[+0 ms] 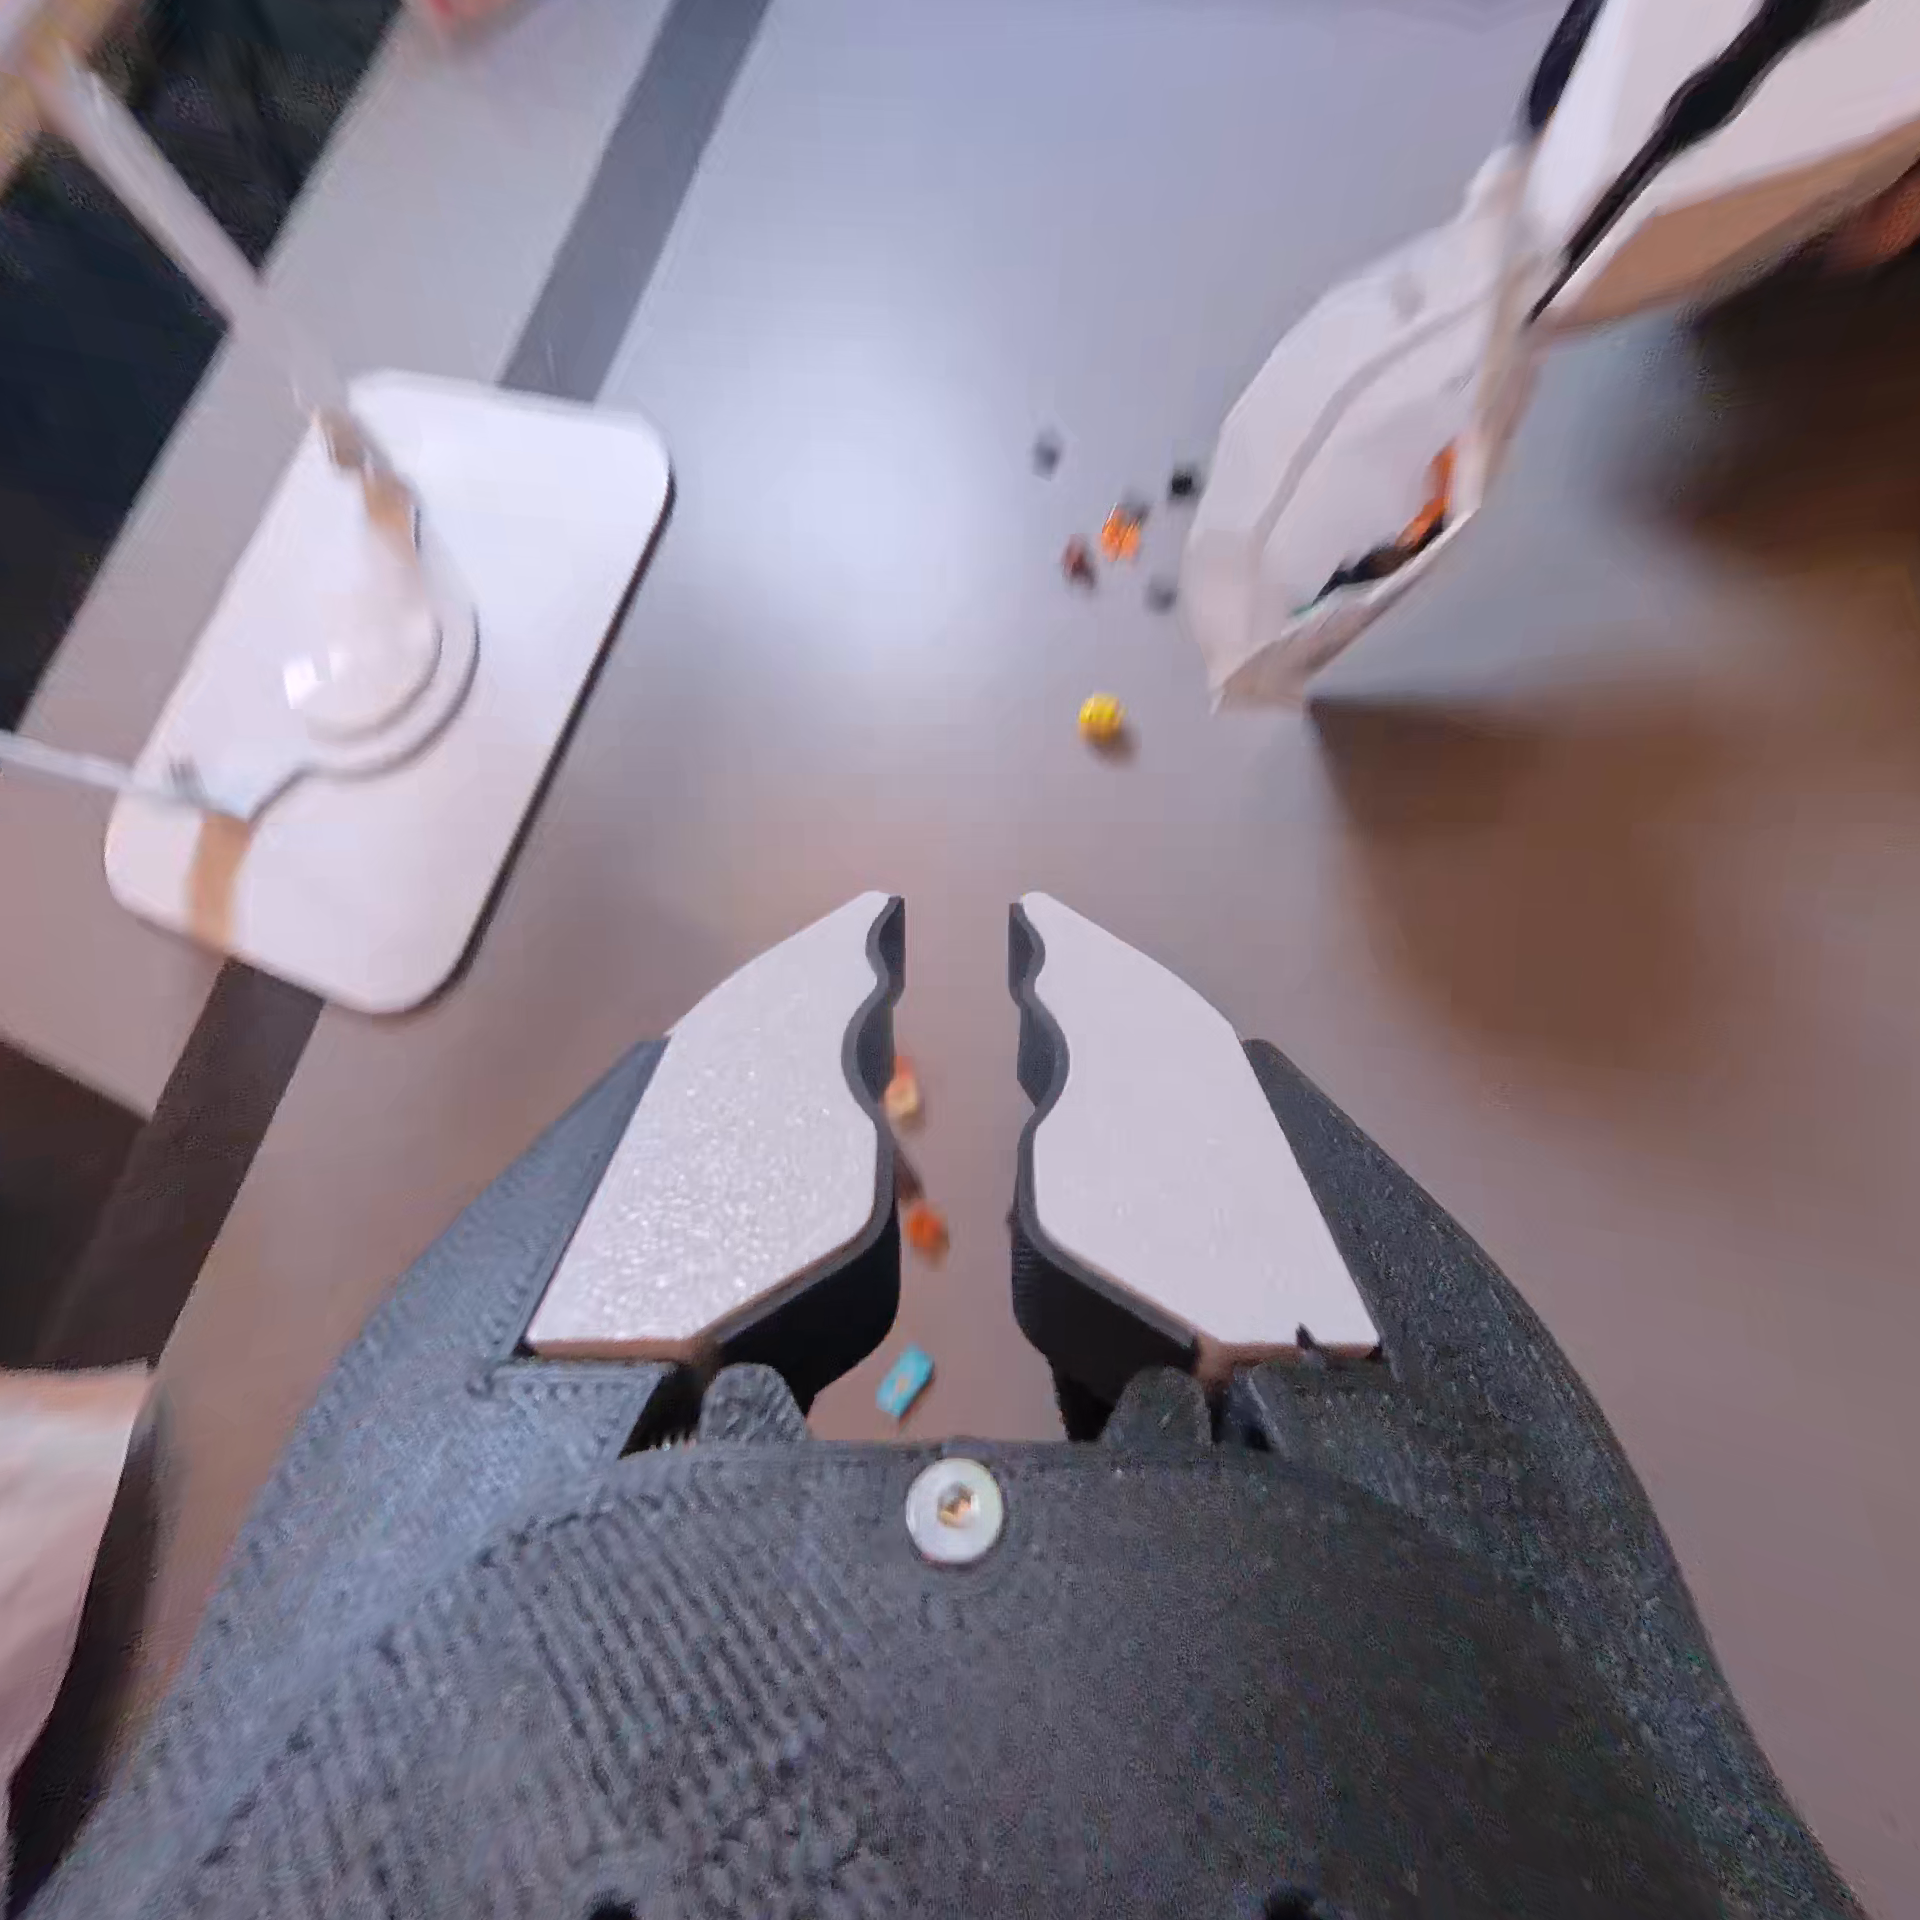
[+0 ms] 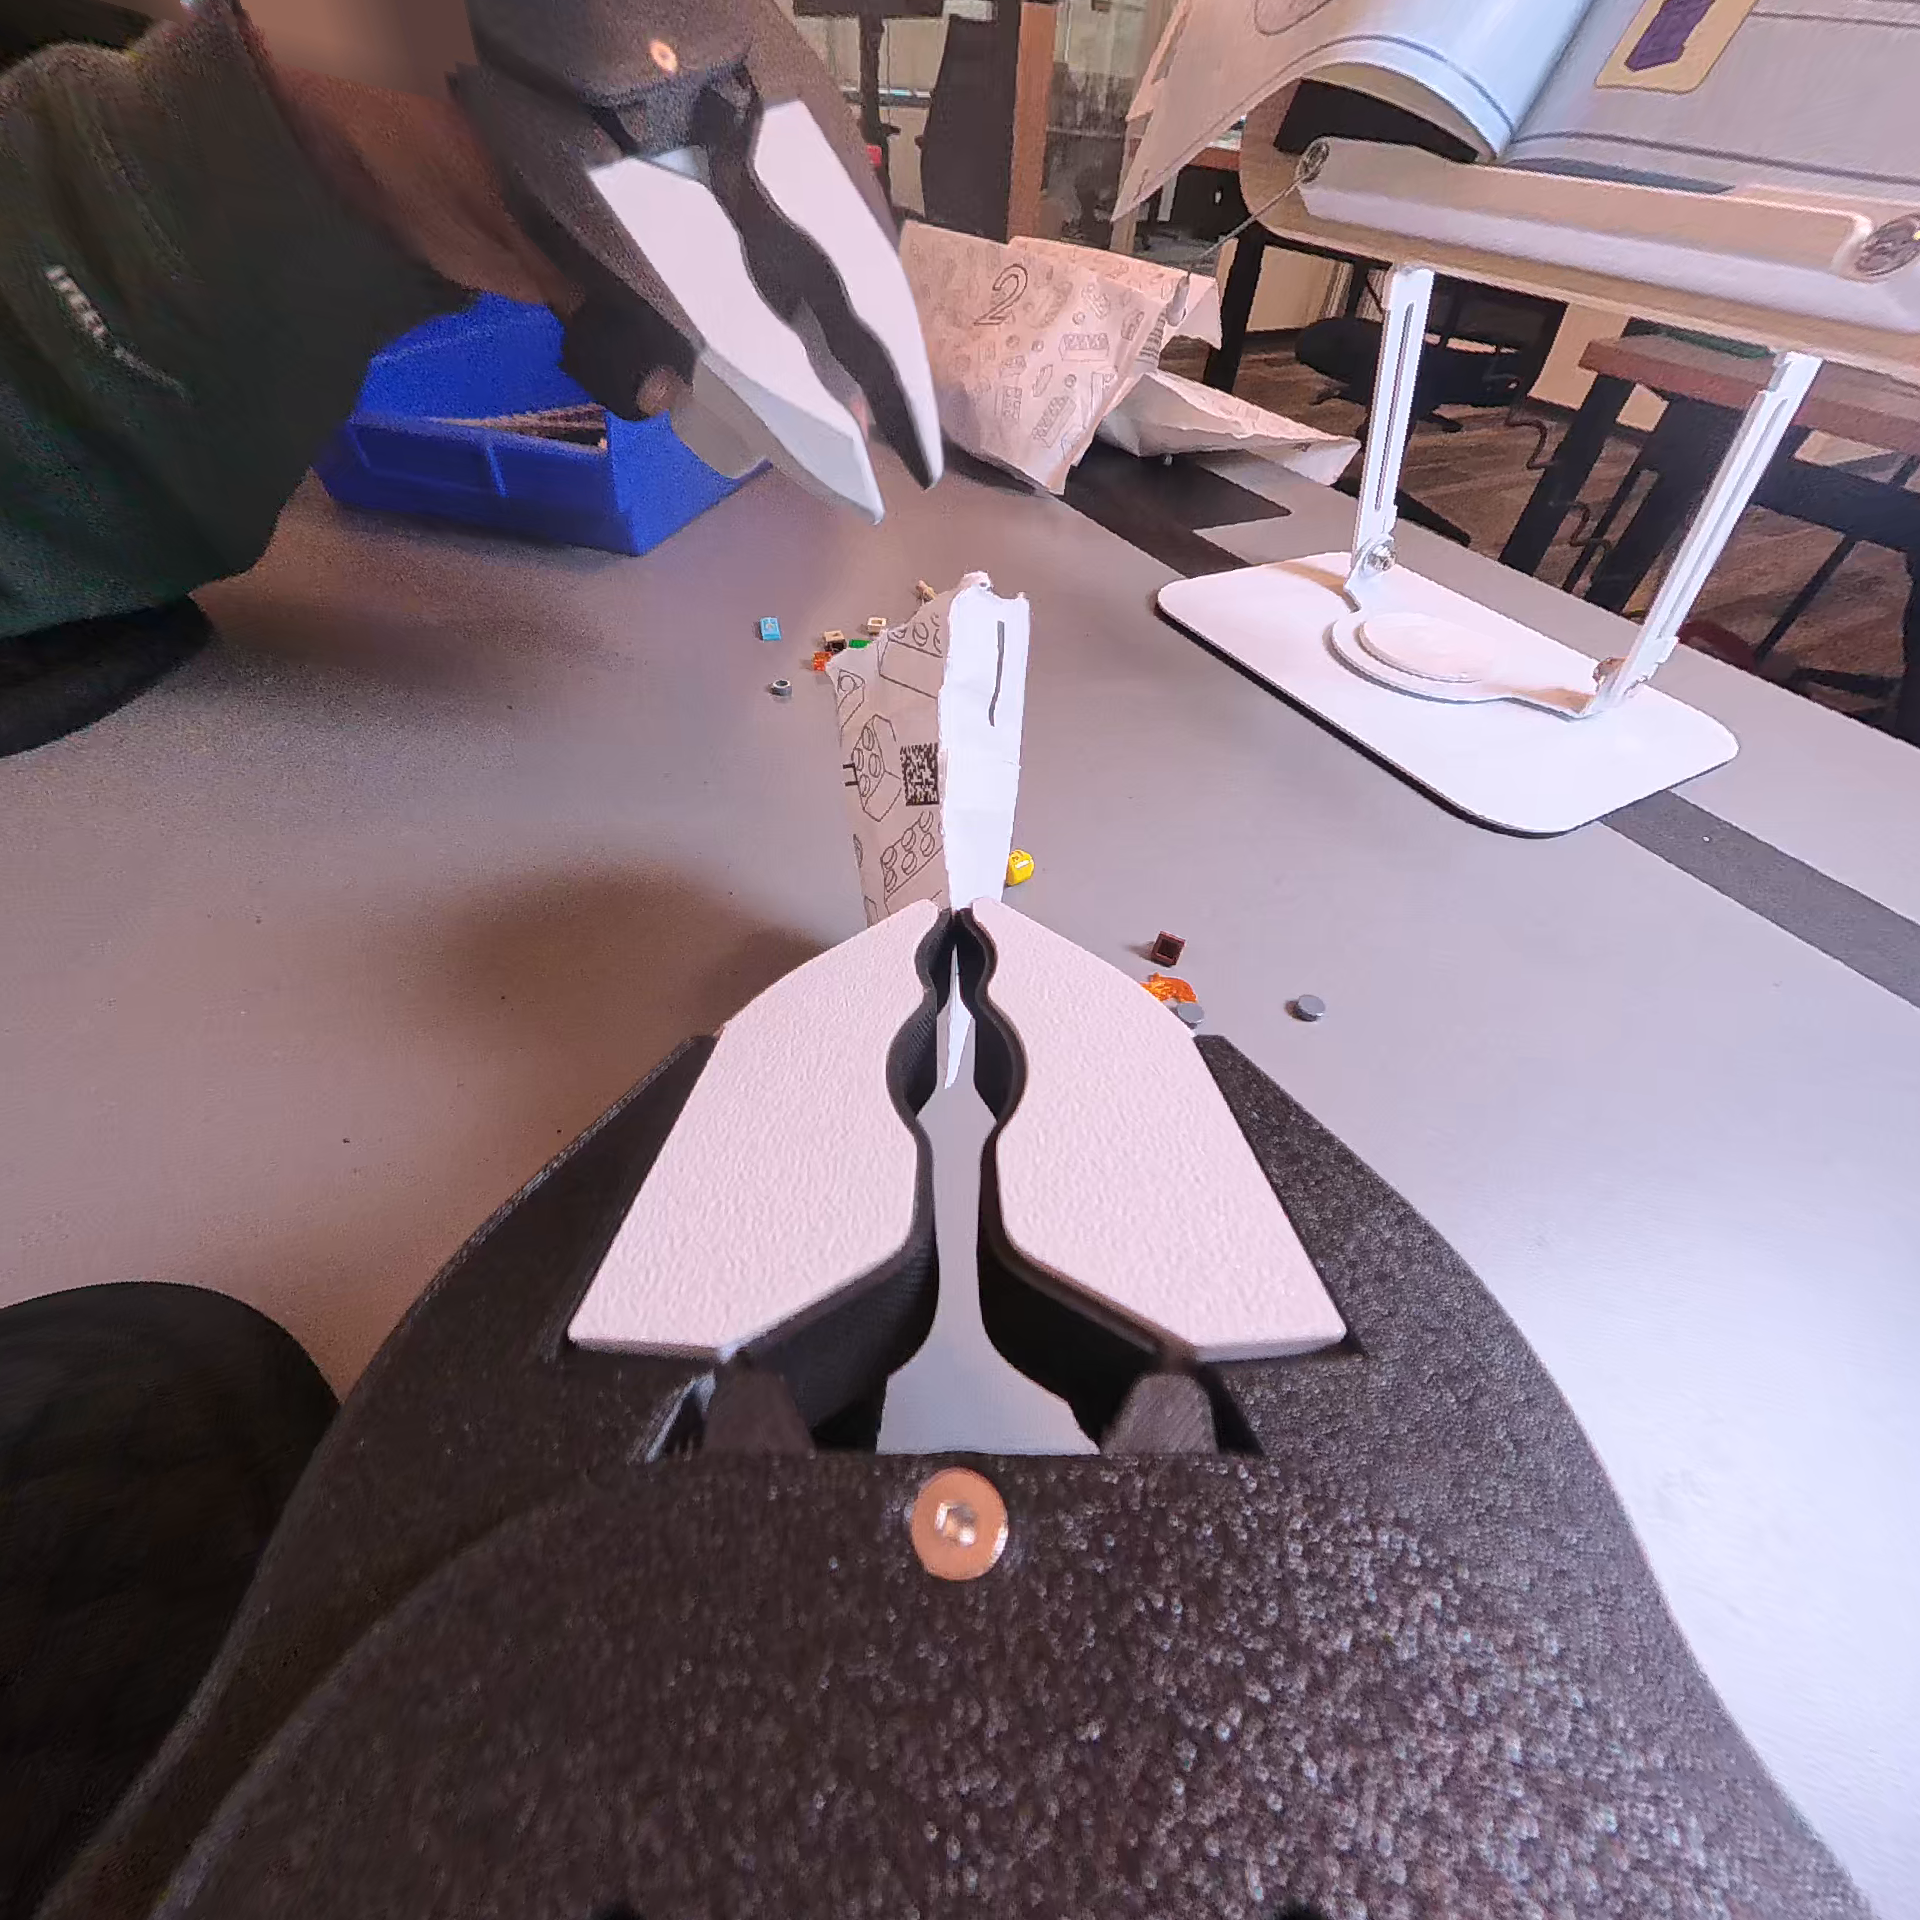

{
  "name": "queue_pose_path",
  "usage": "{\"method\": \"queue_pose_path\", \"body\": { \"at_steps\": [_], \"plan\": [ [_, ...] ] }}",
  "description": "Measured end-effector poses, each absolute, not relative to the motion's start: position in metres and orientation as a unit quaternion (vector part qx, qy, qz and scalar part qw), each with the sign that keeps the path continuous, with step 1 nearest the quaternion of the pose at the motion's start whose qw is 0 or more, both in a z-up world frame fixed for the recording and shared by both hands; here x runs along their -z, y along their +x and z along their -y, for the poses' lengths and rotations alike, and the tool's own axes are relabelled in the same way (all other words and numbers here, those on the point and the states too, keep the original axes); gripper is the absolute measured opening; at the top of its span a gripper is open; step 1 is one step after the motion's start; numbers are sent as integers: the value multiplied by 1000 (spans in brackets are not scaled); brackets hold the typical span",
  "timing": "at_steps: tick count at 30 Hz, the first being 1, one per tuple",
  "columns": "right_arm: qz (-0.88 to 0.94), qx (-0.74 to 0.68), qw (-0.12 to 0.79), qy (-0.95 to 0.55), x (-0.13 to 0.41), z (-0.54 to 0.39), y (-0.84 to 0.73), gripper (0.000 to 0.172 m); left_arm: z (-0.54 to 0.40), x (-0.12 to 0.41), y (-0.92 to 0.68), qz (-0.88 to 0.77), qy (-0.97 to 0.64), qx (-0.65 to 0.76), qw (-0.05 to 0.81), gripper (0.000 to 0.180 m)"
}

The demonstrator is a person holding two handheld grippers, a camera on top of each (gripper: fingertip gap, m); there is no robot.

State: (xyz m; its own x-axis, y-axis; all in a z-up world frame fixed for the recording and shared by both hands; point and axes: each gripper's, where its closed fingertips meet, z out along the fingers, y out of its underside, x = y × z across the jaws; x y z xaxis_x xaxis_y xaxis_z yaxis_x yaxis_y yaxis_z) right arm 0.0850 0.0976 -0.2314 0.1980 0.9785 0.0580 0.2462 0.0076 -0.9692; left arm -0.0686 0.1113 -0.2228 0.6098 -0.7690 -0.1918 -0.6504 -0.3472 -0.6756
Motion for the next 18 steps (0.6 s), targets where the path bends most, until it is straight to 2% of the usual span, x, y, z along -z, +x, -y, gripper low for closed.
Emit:
{"method": "queue_pose_path", "body": {
  "at_steps": [3,8,13,18],
  "plan": [
    [513,-371,490,-599,232,-98,85,1,-94,262,-119,-411,-872,42,263,30],
    [507,-375,490,-602,232,-99,85,1,-72,299,-165,-387,-905,-9,175,35],
    [510,-373,489,-601,232,-98,85,1,-68,306,-173,-370,-917,0,149,30],
    [512,-374,488,-600,232,-97,85,1,-66,309,-171,-362,-921,21,145,14]
  ]
}}
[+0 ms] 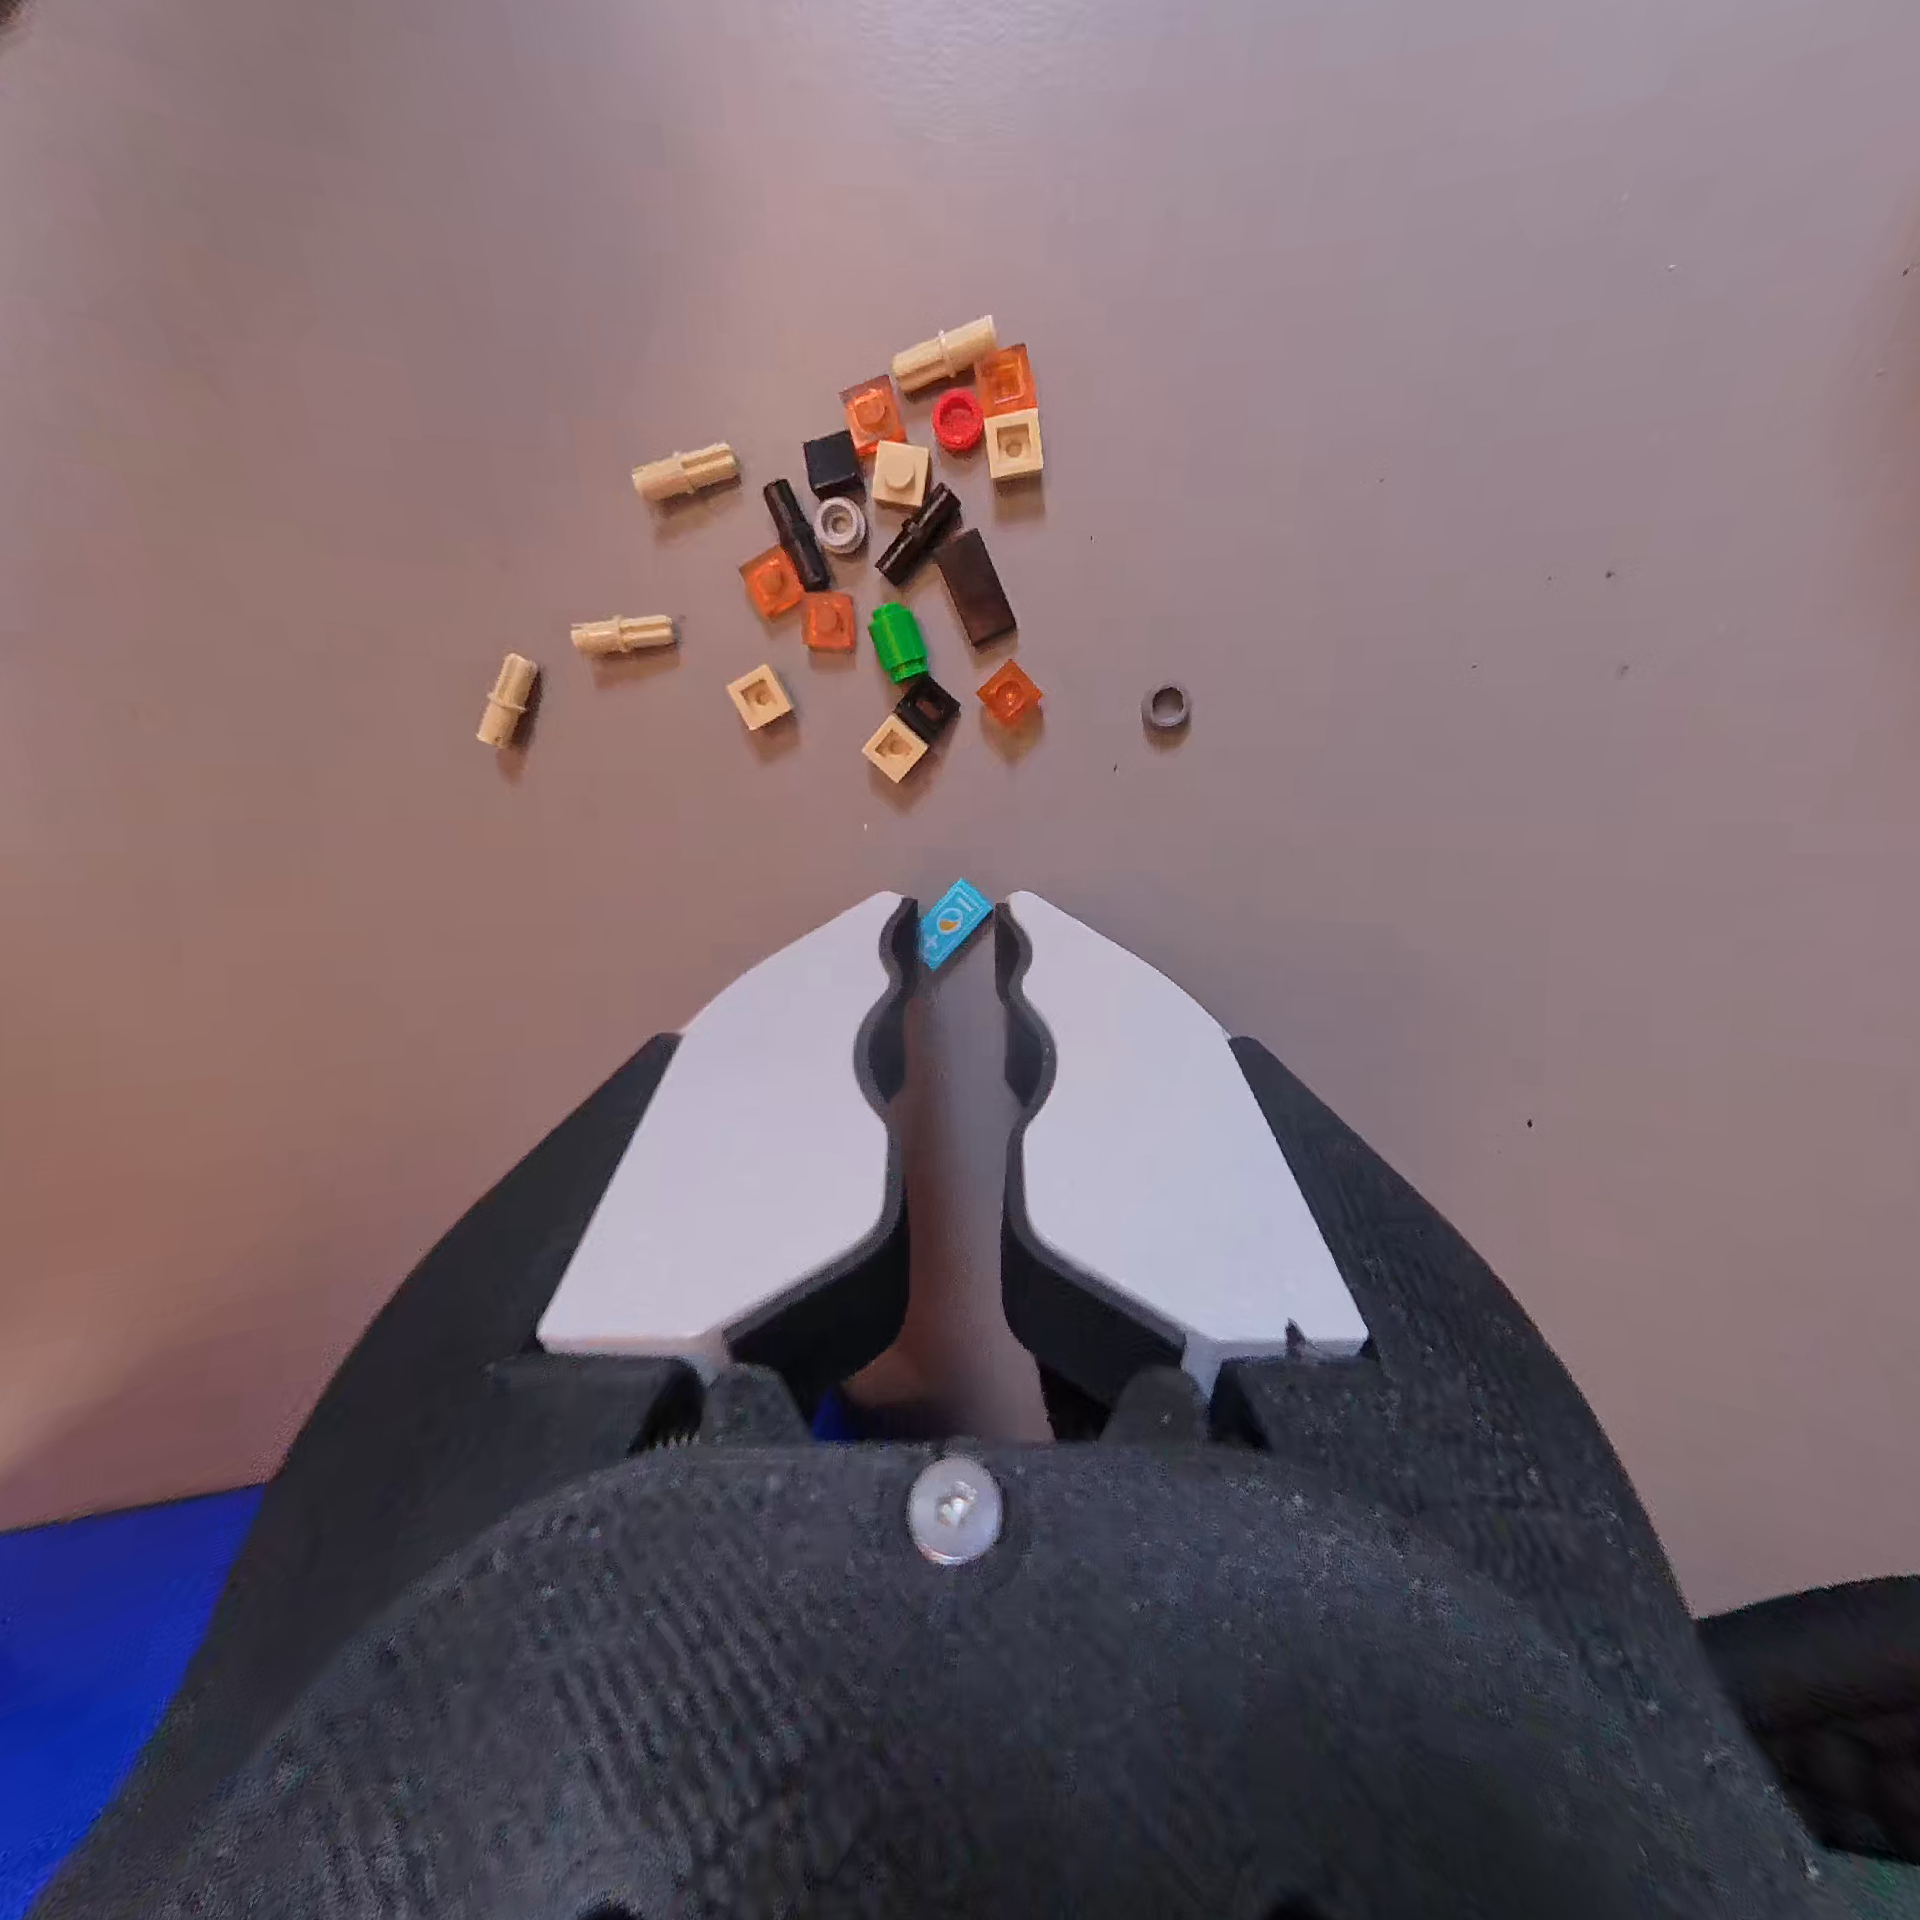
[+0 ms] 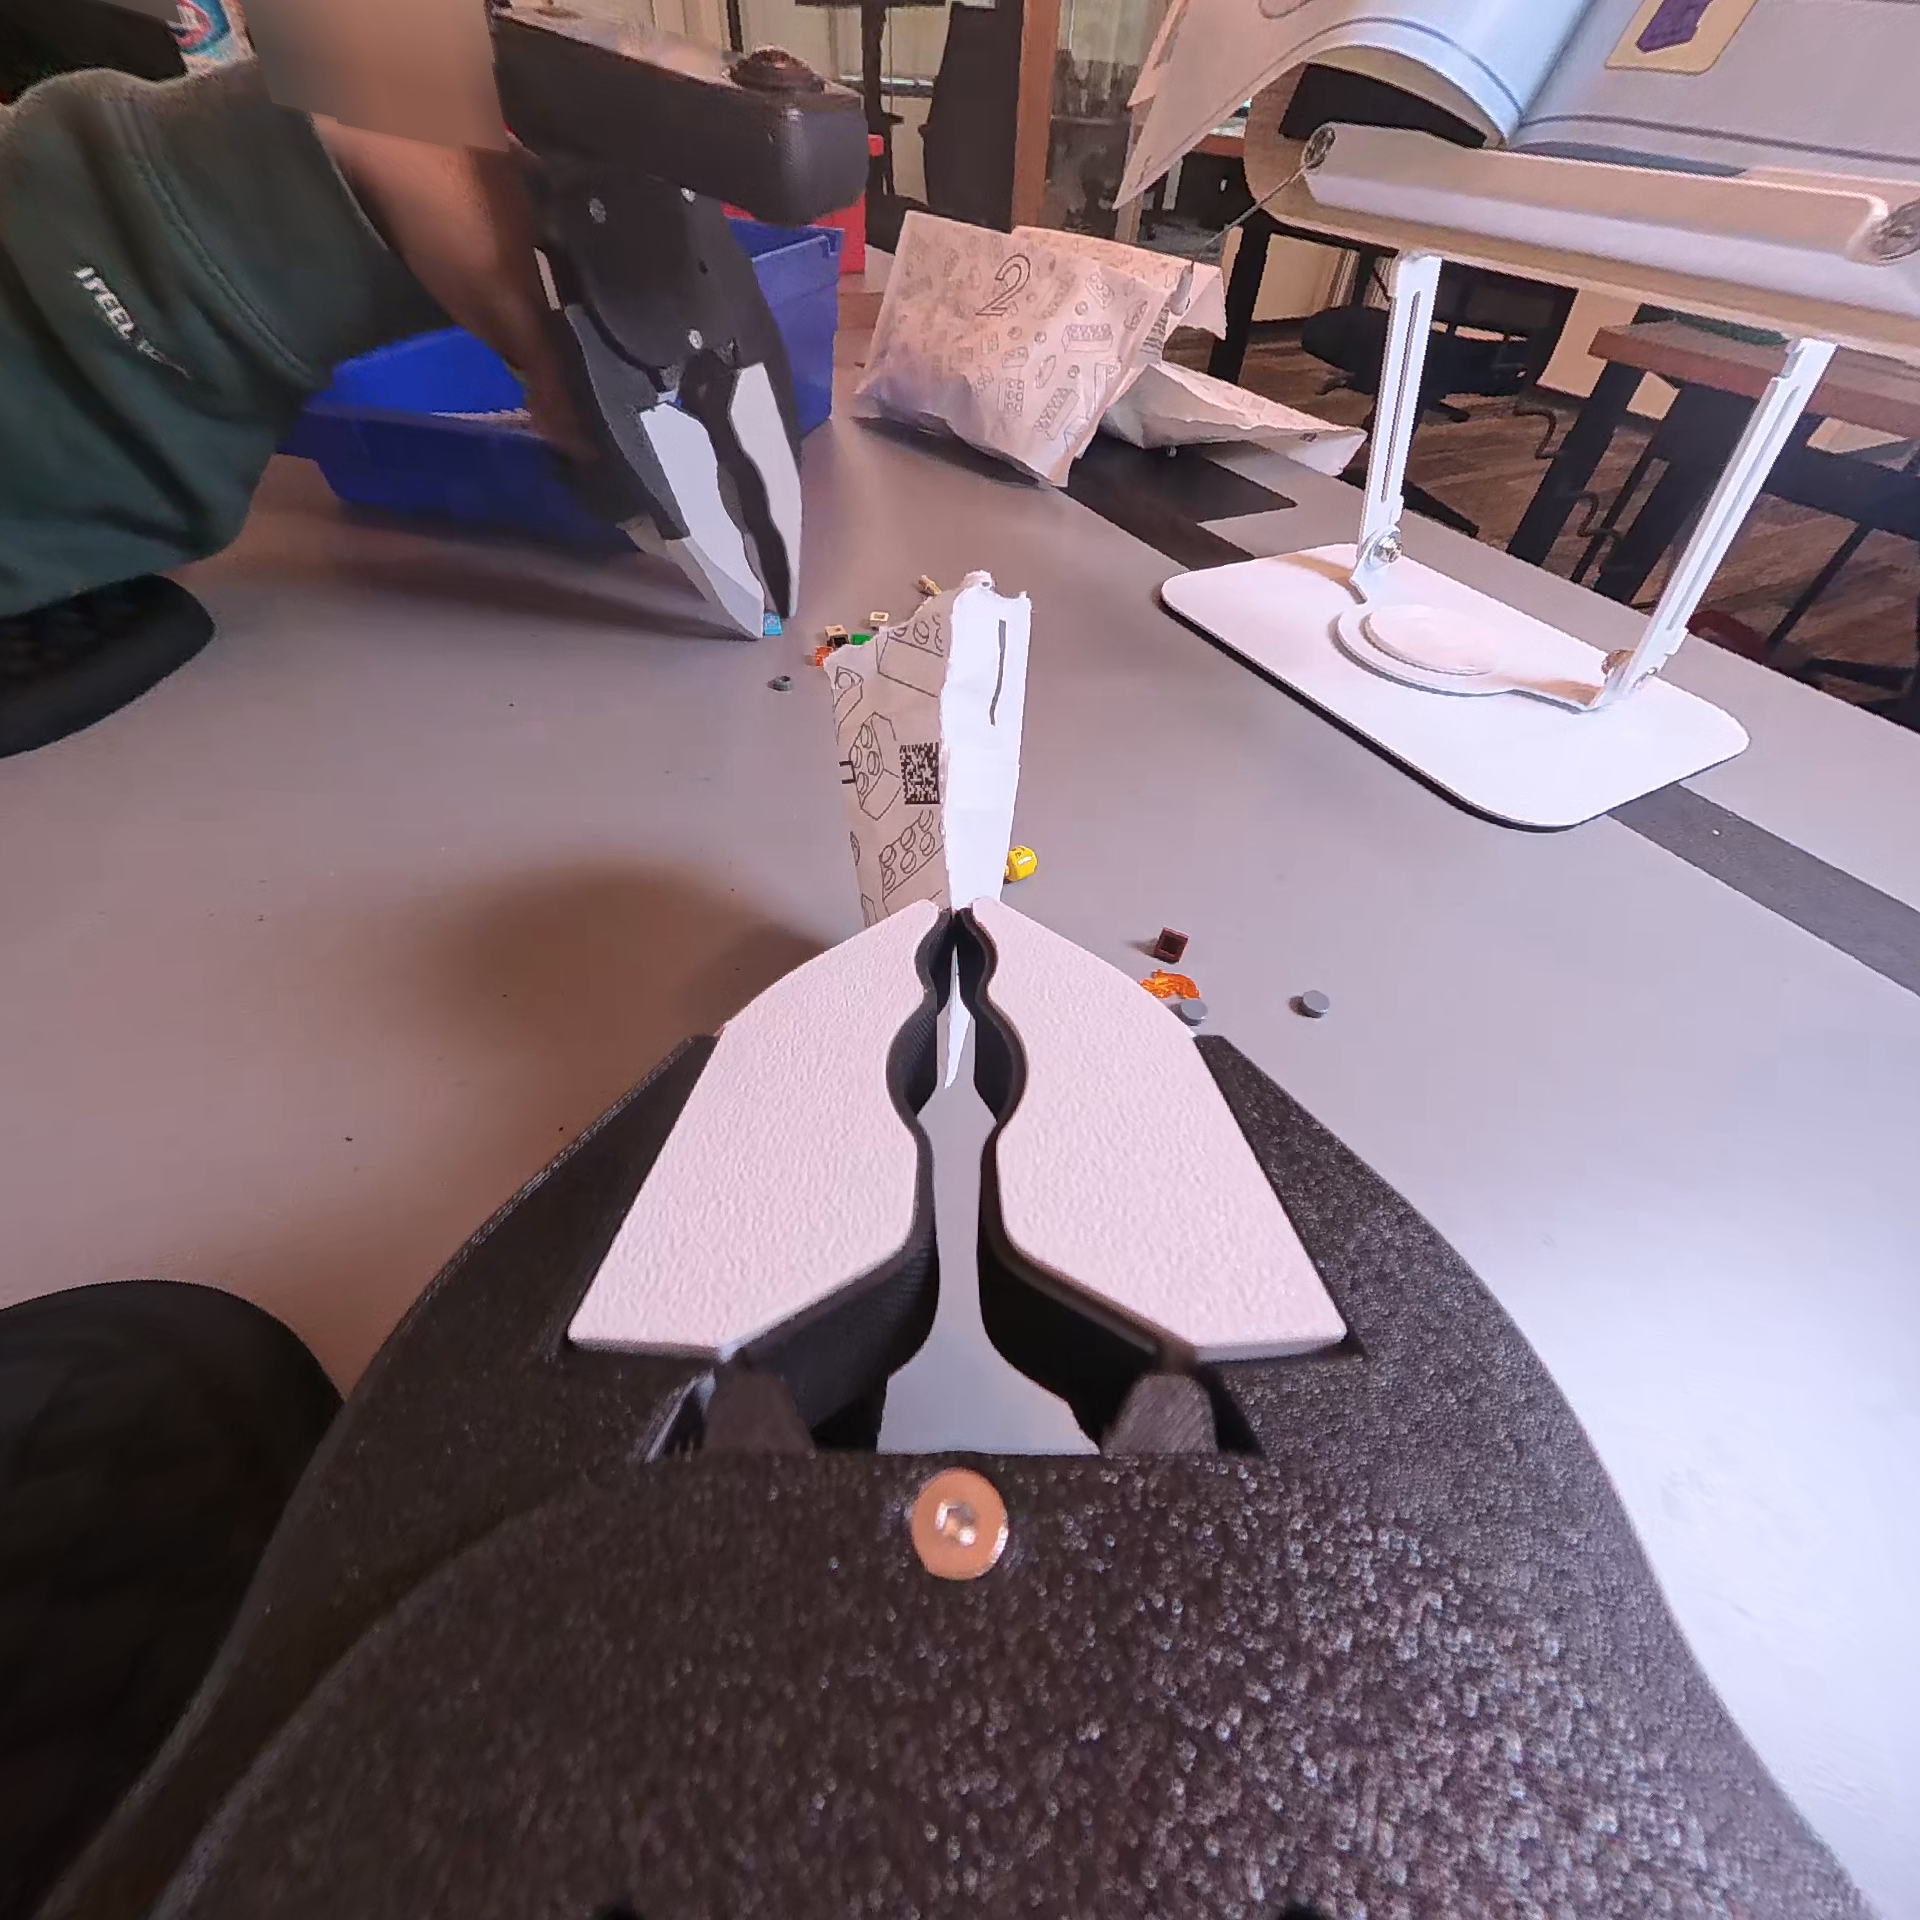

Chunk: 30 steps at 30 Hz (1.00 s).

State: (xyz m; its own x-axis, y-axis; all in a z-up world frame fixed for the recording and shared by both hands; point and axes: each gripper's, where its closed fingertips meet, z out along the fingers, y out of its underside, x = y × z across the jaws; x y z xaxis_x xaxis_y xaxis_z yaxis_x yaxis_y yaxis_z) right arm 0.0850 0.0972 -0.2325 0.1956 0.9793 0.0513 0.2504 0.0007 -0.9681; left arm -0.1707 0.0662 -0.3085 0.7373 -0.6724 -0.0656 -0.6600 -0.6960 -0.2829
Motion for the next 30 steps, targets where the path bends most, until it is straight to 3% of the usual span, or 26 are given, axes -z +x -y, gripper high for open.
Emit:
{"method": "queue_pose_path", "body": {
  "at_steps": [9,19,25,30],
  "plan": [
    [514,-373,488,-599,233,-97,85,1,-54,303,-149,-410,-897,69,151,9],
    [558,-456,498,-483,208,-43,74,1,-36,180,20,-543,-692,204,429,9],
    [564,-463,500,-466,204,-29,69,1,-12,177,46,-584,-659,205,427,10],
    [556,-467,506,-466,201,-32,71,1,-8,171,39,-580,-656,233,423,22]
  ]
}}
